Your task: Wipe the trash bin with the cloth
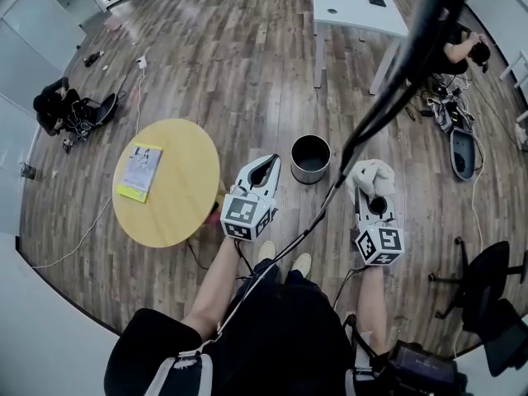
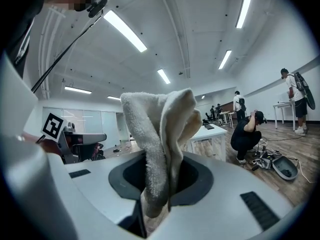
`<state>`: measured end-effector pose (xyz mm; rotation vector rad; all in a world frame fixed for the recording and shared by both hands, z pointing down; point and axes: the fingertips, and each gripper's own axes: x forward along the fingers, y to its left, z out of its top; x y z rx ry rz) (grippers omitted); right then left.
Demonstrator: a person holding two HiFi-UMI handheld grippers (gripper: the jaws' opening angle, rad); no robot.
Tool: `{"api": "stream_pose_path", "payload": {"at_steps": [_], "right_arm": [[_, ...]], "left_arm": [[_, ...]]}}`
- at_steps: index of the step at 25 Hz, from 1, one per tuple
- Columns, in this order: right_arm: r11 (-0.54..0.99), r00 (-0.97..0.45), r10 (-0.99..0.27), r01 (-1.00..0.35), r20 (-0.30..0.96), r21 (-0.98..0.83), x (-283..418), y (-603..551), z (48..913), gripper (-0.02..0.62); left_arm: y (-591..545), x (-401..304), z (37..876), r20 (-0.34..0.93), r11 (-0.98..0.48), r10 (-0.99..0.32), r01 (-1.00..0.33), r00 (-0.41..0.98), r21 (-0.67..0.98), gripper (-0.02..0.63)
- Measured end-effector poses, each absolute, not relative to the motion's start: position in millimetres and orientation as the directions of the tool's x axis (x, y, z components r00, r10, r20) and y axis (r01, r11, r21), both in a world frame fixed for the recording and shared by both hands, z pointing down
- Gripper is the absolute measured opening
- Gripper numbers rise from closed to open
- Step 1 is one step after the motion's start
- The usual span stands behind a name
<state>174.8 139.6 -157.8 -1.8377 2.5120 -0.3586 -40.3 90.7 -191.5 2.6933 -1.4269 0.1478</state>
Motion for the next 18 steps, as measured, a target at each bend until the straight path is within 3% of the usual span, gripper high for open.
{"api": "stream_pose_path", "payload": {"at_steps": [10,18], "right_arm": [[0.286,-0.314,-0.934,-0.943,0.171,-0.171,155.8,104.0,-120.2,0.094],[0.308,-0.337,-0.912,-0.939,0.232,-0.154,136.4,55.5,44.8,0.094]], "left_arm": [[45.4,-51.7,-155.7,0.140,-0.587,-0.797,-0.808,0.588,0.050,-0.005],[-11.0,-64.5,14.6,0.156,-0.597,-0.787,-0.800,0.597,0.054,-0.005]]}}
